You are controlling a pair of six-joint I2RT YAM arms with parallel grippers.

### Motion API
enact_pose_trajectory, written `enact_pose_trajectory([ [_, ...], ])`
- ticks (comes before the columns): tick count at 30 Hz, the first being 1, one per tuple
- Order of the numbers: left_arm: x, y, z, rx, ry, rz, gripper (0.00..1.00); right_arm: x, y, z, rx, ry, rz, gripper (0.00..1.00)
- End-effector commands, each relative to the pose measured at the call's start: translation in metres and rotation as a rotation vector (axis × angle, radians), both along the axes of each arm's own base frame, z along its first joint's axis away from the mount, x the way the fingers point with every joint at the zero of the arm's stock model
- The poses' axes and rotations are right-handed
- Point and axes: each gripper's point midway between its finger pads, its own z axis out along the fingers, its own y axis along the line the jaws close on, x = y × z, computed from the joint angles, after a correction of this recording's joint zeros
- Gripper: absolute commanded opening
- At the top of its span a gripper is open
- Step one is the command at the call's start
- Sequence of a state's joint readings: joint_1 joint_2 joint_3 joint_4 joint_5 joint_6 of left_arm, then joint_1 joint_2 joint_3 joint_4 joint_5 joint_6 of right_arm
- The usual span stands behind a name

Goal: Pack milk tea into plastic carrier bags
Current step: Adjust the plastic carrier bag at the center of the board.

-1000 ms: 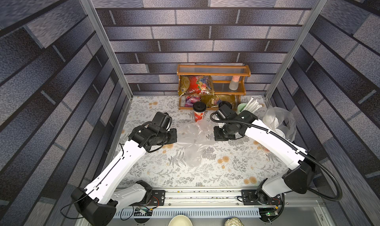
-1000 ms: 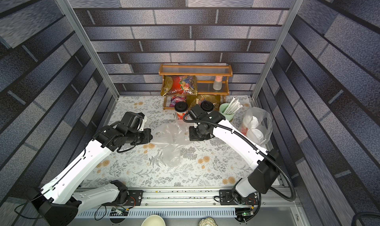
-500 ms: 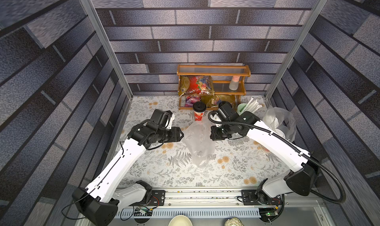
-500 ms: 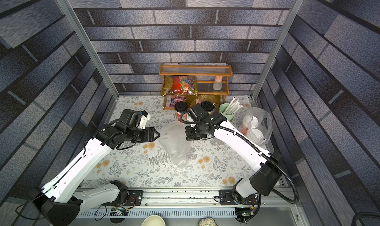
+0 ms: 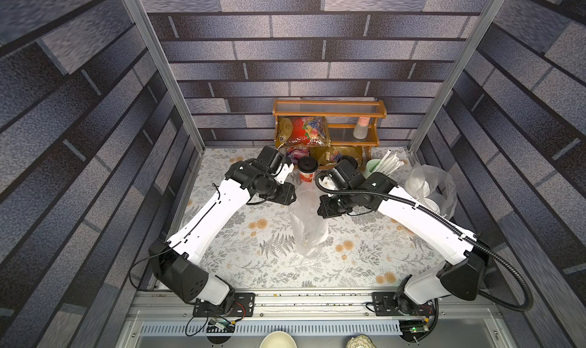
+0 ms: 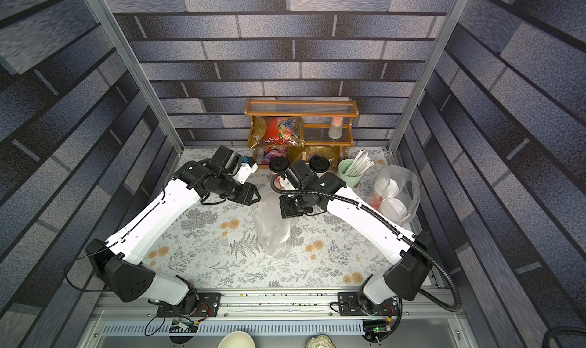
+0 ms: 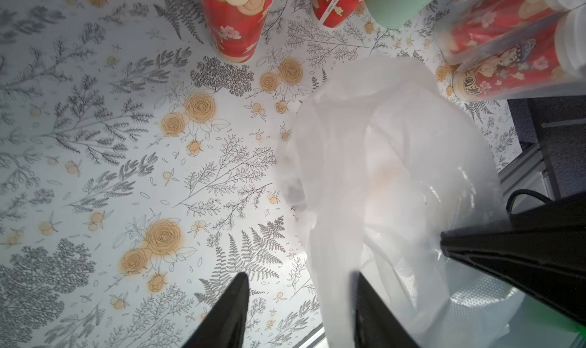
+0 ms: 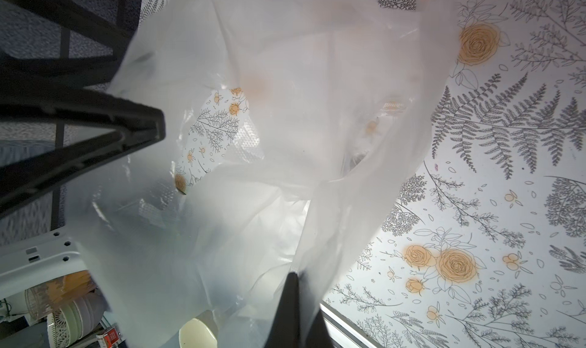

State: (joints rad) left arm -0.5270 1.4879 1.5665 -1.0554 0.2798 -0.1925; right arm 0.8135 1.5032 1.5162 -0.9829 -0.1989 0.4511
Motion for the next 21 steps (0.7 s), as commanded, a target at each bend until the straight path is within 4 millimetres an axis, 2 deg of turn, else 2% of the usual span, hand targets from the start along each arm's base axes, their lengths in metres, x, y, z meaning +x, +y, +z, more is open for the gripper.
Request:
enact_pose_trajectory([
  [1,-0.008,0.007,0.001,-0.023,0.038,0.021,0.29,0.001,-0.006,0.005,-0.016,-0.034,-0.012,0.00],
  [4,-0.010,0.008,0.002,-0.101,0.055,0.085,0.08,0.003,-0.013,0.003,-0.036,-0.056,-0.046,0.00],
  [5,-0.011,0.009,0.003,-0.130,0.058,0.102,0.05,0.004,-0.013,0.004,-0.030,-0.059,-0.053,0.00],
  [7,-0.009,0.010,0.009,-0.192,0.045,0.140,0.00,0.005,-0.011,0.007,-0.010,-0.064,-0.059,0.00],
  [9,-0.009,0.008,0.017,-0.260,0.033,0.163,0.00,0.006,-0.008,0.007,0.004,-0.066,-0.062,0.02],
  [11,-0.009,0.006,0.020,-0.306,0.031,0.181,0.00,0.008,-0.006,0.007,0.006,-0.066,-0.063,0.16],
  [14,-0.010,0.004,0.020,-0.331,0.037,0.199,0.00,0.011,-0.005,0.010,0.009,-0.075,-0.070,0.28],
  [16,-0.010,0.005,0.018,-0.333,0.033,0.208,0.00,0.013,-0.004,0.017,0.017,-0.093,-0.076,0.43],
  [21,-0.010,0.004,0.021,-0.362,0.029,0.214,0.00,0.027,-0.015,0.043,0.001,-0.188,-0.112,0.55],
])
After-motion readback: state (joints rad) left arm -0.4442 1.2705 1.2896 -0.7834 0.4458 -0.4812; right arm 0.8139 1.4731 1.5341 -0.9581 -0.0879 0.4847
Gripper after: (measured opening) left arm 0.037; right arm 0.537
